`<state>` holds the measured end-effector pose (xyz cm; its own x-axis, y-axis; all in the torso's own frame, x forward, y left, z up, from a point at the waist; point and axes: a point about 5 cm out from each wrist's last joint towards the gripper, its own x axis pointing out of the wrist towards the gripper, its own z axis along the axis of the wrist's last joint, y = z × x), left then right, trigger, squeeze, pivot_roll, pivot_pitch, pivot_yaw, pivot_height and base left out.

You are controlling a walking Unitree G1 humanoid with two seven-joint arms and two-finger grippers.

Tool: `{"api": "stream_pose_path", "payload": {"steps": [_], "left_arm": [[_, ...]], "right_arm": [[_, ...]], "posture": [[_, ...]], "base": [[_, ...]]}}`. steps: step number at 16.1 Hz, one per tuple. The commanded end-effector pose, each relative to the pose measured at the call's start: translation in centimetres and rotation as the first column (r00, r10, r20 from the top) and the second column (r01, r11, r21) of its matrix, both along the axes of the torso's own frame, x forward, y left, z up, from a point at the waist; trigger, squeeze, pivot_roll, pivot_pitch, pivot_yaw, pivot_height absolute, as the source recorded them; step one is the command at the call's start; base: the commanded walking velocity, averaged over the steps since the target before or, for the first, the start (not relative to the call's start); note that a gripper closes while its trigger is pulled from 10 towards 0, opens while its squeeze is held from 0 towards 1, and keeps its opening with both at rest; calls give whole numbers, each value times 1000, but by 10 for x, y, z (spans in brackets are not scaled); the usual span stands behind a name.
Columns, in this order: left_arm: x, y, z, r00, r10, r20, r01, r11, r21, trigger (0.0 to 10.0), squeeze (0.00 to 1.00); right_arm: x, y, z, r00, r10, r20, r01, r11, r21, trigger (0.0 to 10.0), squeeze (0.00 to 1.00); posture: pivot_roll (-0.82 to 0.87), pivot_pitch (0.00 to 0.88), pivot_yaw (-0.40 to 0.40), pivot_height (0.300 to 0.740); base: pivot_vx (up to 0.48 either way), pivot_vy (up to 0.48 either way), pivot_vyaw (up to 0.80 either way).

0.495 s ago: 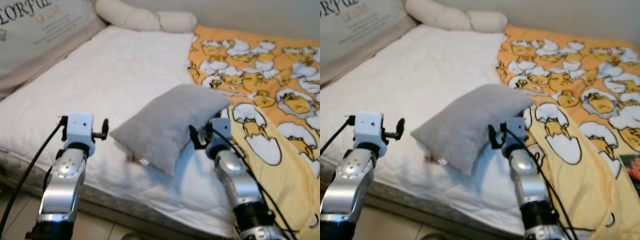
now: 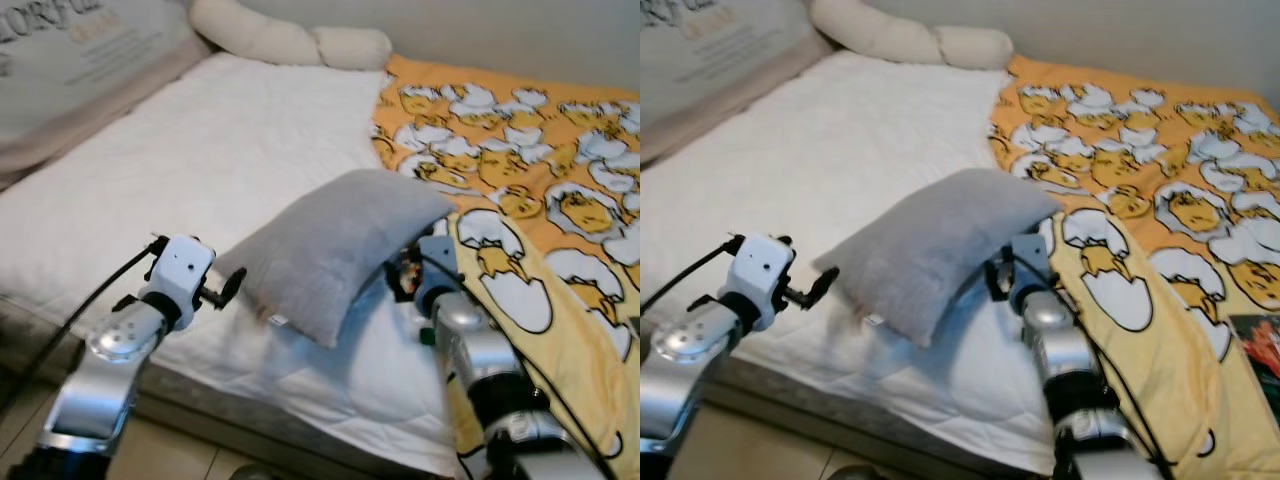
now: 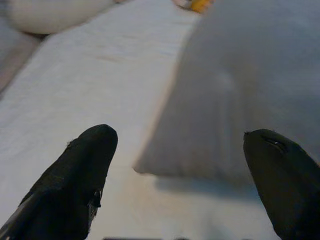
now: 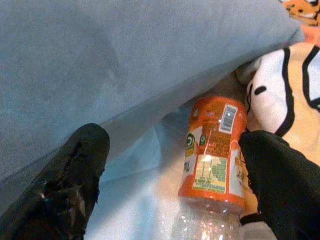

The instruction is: Clean up the room

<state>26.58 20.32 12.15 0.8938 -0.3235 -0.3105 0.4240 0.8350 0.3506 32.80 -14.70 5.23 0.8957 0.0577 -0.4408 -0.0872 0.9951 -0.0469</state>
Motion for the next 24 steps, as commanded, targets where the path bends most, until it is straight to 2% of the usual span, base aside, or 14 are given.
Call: {"api": "stream_pose_path", "payload": {"steps": [1, 2, 4, 7, 10, 11, 14, 17, 18, 19, 20, 21, 24], "left_arm": [[-3, -9, 2, 995, -100, -23, 100, 995, -2, 10000, 298], [-6, -12, 1, 985, -163, -54, 164, 987, 2, 10000, 294], [-9, -15, 0, 972, -220, -84, 221, 975, -1, 10000, 294], [-16, -18, 1, 943, -305, -133, 309, 951, 7, 10000, 294], [-22, -16, 2, 934, -321, -154, 326, 945, 5, 10000, 294], [-24, -16, 2, 931, -328, -161, 333, 943, 2, 10000, 298], [-32, -18, 3, 906, -373, -199, 378, 926, -12, 10000, 294], [-26, -16, -1, 902, -374, -214, 383, 924, -2, 10000, 294], [-20, -14, -6, 902, -369, -224, 378, 926, 0, 10000, 294], [-13, -12, -13, 903, -360, -236, 371, 929, 1, 10000, 294], [-10, -12, -17, 903, -356, -242, 367, 930, 1, 10000, 298], [-4, -11, -23, 903, -349, -252, 361, 933, 2, 10000, 294], [9, -14, -40, 895, -345, -282, 359, 933, -4, 10000, 294]], "right_arm": [[1, -6, -7, 998, -28, -51, 26, 999, -25, 10000, 580], [2, -7, -12, 997, -27, -79, 24, 999, -35, 10000, 0], [3, -7, -15, 993, -26, -112, 26, 1000, -4, 10000, 0], [5, -21, -19, 986, -93, -135, 81, 993, -90, 10000, 0], [4, -25, -22, 983, -120, -141, 106, 989, -107, 10000, 0], [3, -25, -24, 982, -120, -145, 105, 989, -105, 10000, 0], [-9, -22, -39, 960, -142, -241, 143, 990, -13, 10000, 0], [-15, -29, -45, 944, -183, -273, 182, 983, -29, 10000, 0], [-17, -32, -47, 936, -209, -284, 206, 978, -39, 8706, 0], [-18, -35, -48, 928, -233, -292, 233, 972, -33, 3843, 0], [-19, -36, -49, 925, -238, -295, 241, 970, -29, 510, 0], [-19, -36, -49, 924, -242, -298, 247, 969, -20, 0, 0], [-19, -38, -49, 921, -253, -297, 262, 965, -8, 0, 0]], "posture": [[263, 0, -6, 740], [266, 0, -1, 740], [268, 0, 5, 740], [300, 0, 16, 740], [323, 0, 19, 740], [331, 0, 22, 740], [349, 0, 39, 740], [363, 0, 48, 740], [366, 0, 49, 740], [368, 0, 48, 740], [368, 0, 48, 740], [367, 0, 46, 740], [353, 0, 35, 740]], "base": [[0, 0, 0], [0, 0, 0], [0, 0, 0], [0, 0, 0], [0, 0, 0], [0, 0, 0], [0, 0, 0], [0, 0, 0], [0, 0, 0], [0, 0, 0], [0, 0, 0], [0, 0, 0], [0, 0, 0]]}}
